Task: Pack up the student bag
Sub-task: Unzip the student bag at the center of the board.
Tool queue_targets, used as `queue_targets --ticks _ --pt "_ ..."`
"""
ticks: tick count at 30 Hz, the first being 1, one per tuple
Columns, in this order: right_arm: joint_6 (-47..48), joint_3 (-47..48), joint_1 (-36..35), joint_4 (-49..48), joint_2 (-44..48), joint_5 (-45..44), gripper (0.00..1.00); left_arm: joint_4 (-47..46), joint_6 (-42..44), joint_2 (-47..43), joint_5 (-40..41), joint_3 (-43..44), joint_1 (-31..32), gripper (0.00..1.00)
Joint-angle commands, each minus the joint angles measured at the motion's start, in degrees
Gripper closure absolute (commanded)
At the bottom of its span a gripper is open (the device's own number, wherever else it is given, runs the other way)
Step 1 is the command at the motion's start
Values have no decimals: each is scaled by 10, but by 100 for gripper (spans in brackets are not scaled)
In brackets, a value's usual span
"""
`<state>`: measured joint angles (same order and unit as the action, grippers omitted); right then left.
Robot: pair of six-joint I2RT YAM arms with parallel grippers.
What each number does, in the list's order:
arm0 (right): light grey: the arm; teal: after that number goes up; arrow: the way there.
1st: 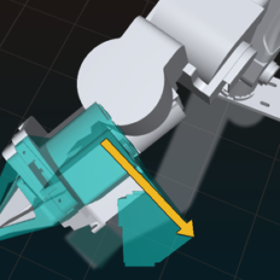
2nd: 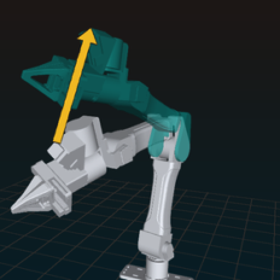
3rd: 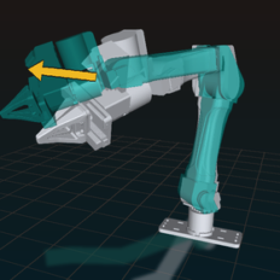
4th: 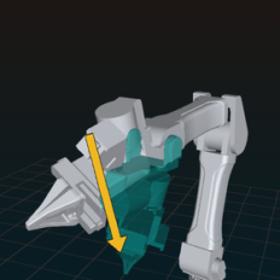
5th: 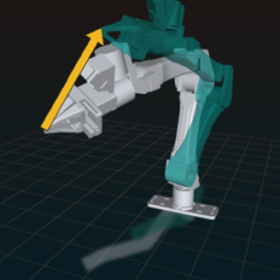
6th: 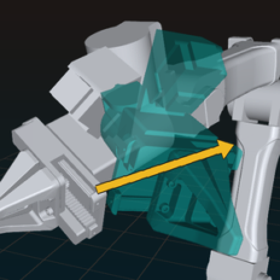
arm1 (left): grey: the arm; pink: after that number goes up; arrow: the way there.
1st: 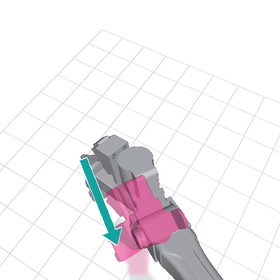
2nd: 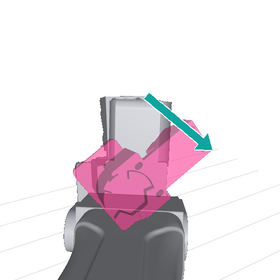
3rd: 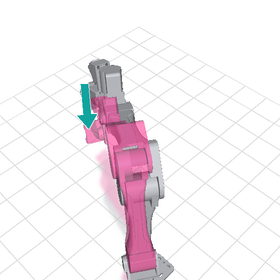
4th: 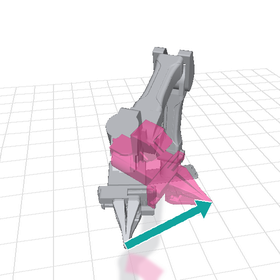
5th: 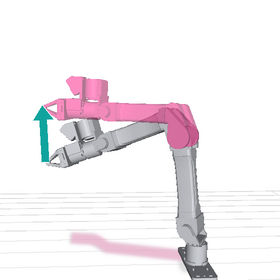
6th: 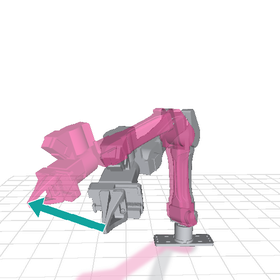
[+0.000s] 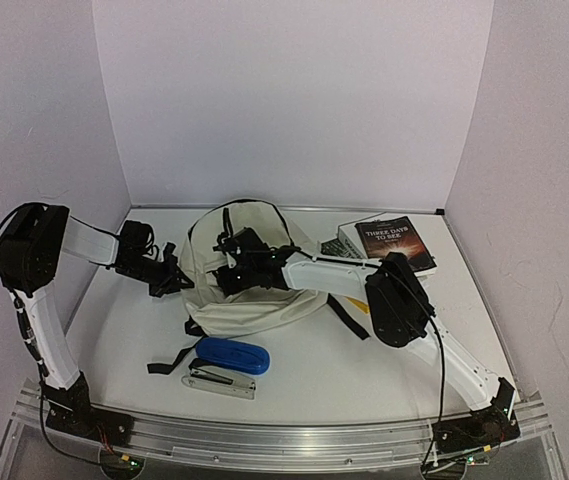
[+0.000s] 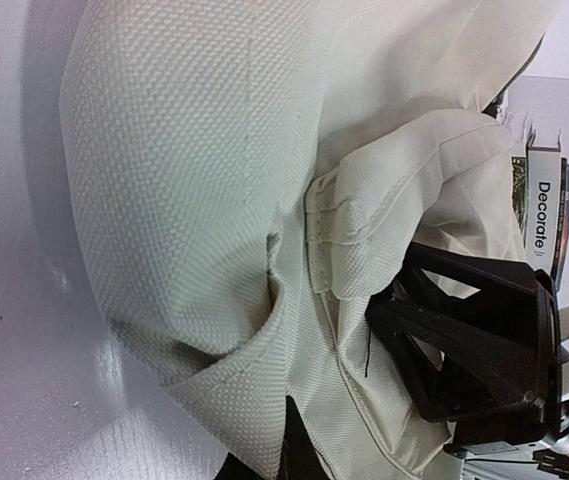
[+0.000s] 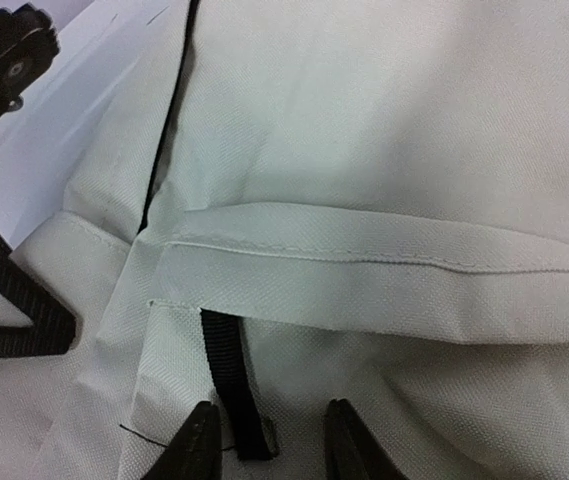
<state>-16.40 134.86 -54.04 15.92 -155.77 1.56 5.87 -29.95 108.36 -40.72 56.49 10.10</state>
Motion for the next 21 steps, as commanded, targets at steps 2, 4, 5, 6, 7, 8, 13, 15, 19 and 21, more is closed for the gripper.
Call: queue_targets --ticks 2,4,5,6,7,8,13,15,19,21 --pt "-9 34 0 17 -34 -40 80 -15 -3 -24 -17 1 15 100" --pt "-13 38 0 16 -36 -45 89 -19 -14 -23 -8 -3 15 100" --pt "-13 38 0 16 -36 -47 92 -22 -21 -23 -6 -7 15 100" --pt "-14 37 0 15 -35 -49 97 -29 -28 -23 -6 -9 15 100" --pt "-15 36 0 14 -32 -54 99 -35 -34 -23 -4 -14 15 100" --pt "-16 33 0 12 -29 -59 100 -41 -41 -23 -1 -19 15 100" --pt "-20 -22 -1 -21 20 -112 100 -48 -66 -27 33 -34 15 100" --pt "-20 -43 -2 -33 40 -151 100 -53 -74 -30 41 -41 15 100" --pt "-11 -61 -12 -34 70 -267 100 -56 -87 -34 52 -54 15 100" --pt "-10 -70 -12 -34 79 -301 100 -56 -92 -37 59 -58 15 100"
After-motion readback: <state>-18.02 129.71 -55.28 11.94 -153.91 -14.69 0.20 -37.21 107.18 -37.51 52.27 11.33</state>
